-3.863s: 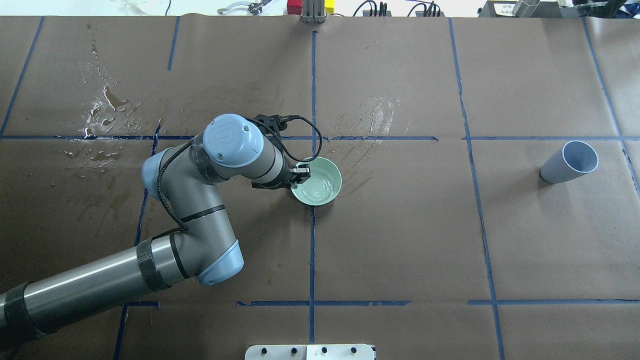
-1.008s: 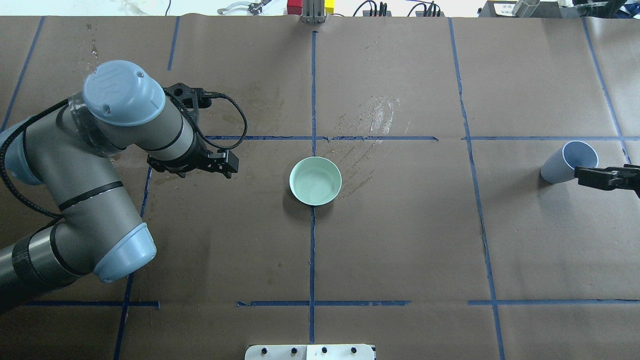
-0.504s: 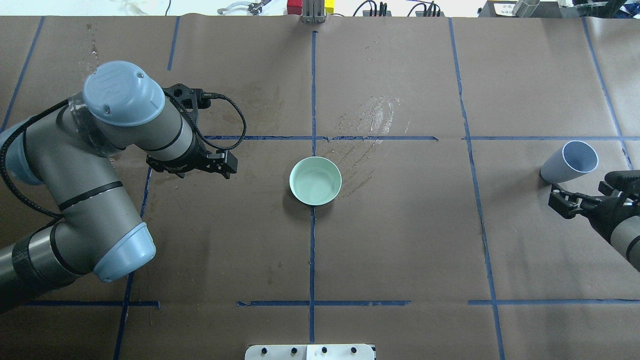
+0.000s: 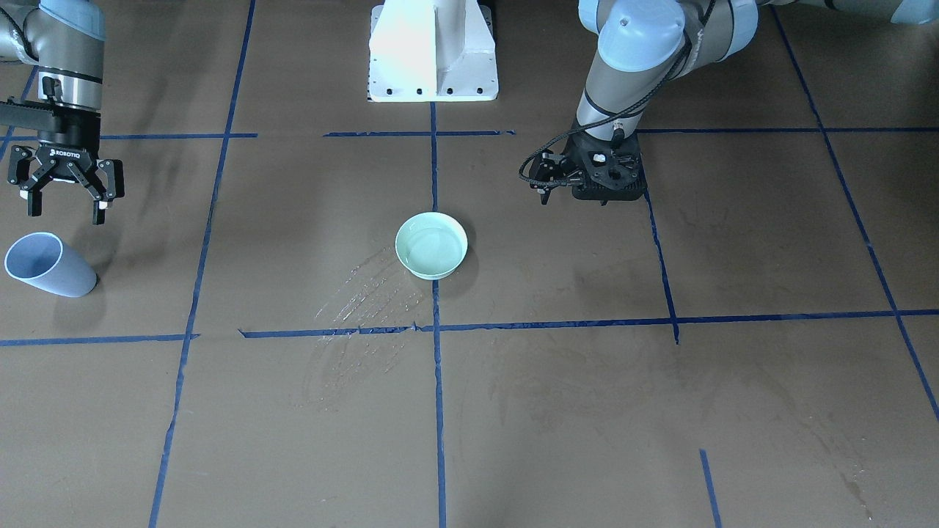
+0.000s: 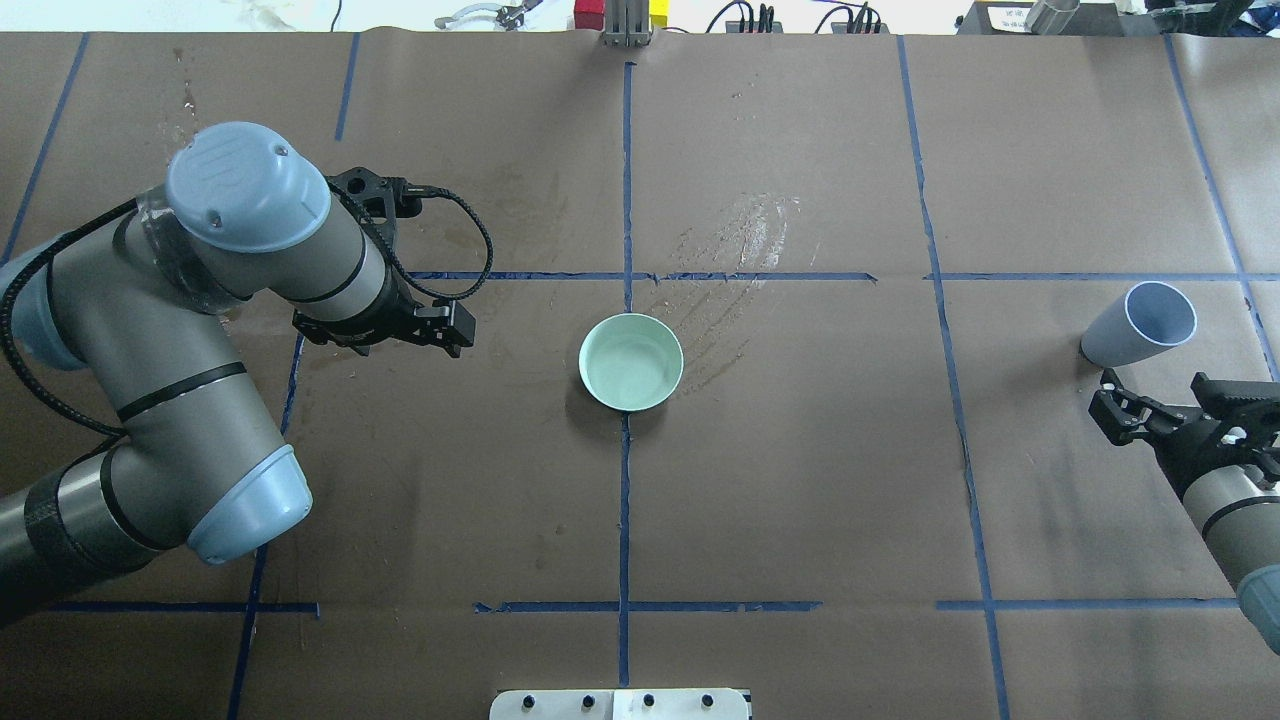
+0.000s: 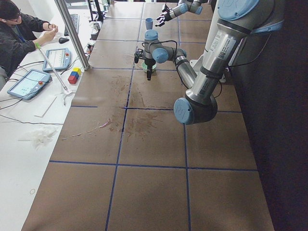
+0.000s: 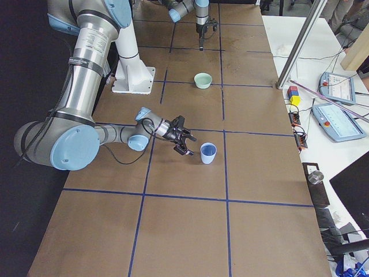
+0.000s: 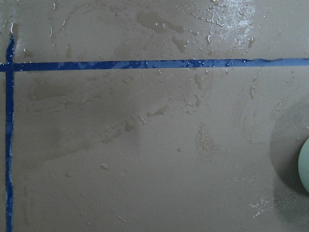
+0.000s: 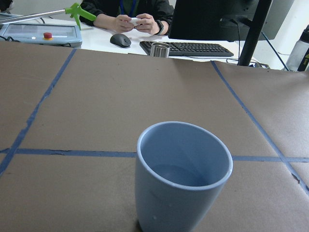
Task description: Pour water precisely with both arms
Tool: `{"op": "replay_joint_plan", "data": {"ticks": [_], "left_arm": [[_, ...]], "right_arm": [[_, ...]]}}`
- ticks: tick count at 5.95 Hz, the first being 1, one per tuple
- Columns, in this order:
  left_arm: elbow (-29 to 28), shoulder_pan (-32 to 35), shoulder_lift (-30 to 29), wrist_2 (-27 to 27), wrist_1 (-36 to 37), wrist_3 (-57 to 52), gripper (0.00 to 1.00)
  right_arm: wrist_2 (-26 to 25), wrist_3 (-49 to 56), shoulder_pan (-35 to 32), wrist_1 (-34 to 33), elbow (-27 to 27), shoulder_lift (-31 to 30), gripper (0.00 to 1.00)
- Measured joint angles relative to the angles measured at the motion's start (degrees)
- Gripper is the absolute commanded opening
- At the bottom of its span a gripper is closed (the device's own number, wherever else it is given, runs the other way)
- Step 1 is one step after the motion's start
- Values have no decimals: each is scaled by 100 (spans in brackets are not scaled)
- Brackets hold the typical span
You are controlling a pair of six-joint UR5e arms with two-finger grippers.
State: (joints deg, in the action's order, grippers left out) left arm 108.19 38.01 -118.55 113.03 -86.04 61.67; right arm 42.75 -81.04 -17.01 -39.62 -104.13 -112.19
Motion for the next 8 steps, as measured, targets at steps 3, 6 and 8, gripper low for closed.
{"op": "replay_joint_plan", "data": {"ticks": [3,6,8], "left_arm": [[13,-4,-17,0,0,35,100],[15,-5,-20,0,0,43,100],[6,-4,-12,0,0,38,100]], "right_arm": [[-424,-46,12,194,826,705,100],[-521,2,-49,196,956,732,100],[-565,15,-242,193,1004,740,100]]}}
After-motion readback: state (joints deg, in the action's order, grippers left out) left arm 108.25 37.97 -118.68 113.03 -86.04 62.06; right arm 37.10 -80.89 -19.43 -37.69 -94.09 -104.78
